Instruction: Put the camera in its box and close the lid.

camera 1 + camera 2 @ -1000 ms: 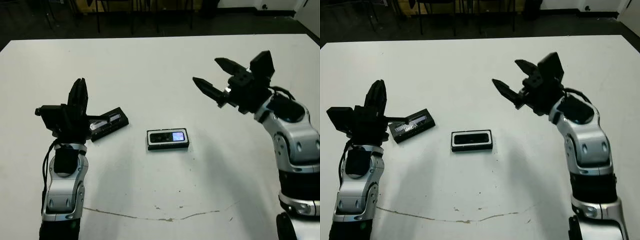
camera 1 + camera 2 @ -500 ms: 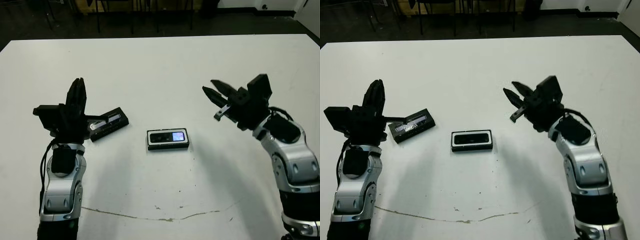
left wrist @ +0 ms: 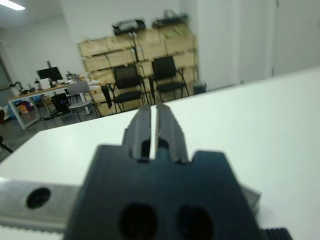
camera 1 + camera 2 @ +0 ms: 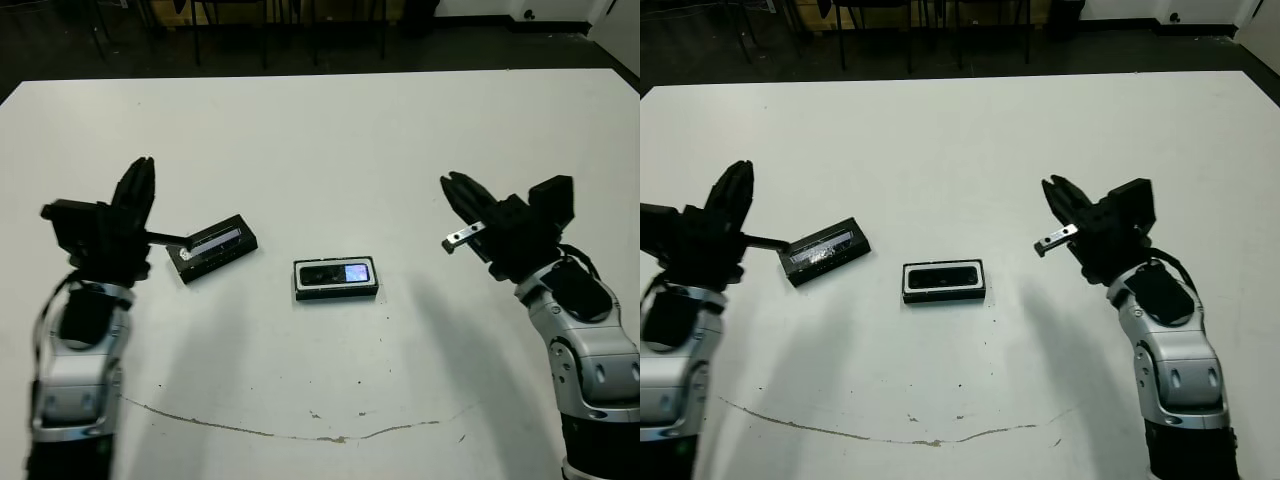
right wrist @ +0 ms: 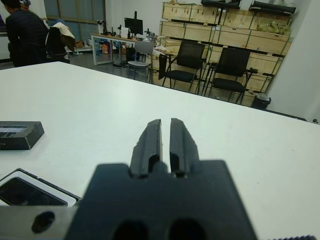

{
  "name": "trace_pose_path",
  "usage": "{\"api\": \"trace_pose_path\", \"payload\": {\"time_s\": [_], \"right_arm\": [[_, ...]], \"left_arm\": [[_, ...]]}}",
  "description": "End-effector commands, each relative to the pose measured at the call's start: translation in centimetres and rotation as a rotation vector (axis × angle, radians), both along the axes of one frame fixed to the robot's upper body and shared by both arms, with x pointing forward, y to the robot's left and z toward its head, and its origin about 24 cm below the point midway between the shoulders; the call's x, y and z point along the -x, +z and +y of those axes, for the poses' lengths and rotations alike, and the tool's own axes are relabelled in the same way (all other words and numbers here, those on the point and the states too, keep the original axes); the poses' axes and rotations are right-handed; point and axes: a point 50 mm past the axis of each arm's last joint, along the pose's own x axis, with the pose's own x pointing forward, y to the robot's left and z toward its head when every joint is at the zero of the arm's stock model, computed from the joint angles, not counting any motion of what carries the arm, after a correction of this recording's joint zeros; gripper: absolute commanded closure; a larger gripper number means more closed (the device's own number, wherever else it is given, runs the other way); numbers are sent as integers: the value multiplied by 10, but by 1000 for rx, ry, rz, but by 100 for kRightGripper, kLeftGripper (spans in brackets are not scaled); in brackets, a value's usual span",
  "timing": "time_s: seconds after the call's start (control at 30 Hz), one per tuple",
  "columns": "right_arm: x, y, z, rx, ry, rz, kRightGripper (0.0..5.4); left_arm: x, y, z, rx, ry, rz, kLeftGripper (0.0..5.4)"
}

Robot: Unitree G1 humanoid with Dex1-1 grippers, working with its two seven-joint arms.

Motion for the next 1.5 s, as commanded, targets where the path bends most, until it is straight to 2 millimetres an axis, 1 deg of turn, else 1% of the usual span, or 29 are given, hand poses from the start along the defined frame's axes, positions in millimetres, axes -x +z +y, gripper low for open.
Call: {"api": "trace_pose_path", "payload": {"time_s": [0.03,0.1,0.23,0.3,0.37,0.43,0.6,0.73,0.83,0.9,1.0,1.03,1.27,1.5], "right_arm": [[2,-3,-7,-1,-19,14,540],[1,-2,-8,2,-29,5,540],[0,1,-11,0,-52,4,540],[0,1,-11,-1,-55,3,540],[0,1,-11,-2,-59,5,540],[0,0,-10,2,-59,3,540],[1,-2,-10,6,-72,12,540],[1,-3,-11,-6,-72,21,540],[1,-5,-12,-3,-74,36,540],[1,-6,-12,-3,-78,48,540],[1,-8,-11,-5,-72,48,540],[1,-8,-11,-4,-72,49,540],[1,-13,-10,12,-71,70,540],[0,-16,-10,10,-51,85,540]], "left_arm": [[-6,10,12,-55,-86,68,530],[-10,19,16,-99,-166,121,509],[-21,32,23,-142,-369,261,440],[-27,35,26,-148,-447,339,403],[-33,33,27,-137,-517,405,365],[-37,29,28,-116,-556,455,329],[-43,8,24,-33,-643,536,236],[-42,-11,24,13,-636,607,162],[-39,-23,27,129,-627,655,106],[-38,-29,28,194,-629,670,69],[-37,-35,31,217,-633,668,13],[-36,-36,31,215,-633,668,1],[-34,-42,29,138,-615,703,1],[-31,-45,27,57,-551,717,1]]}}
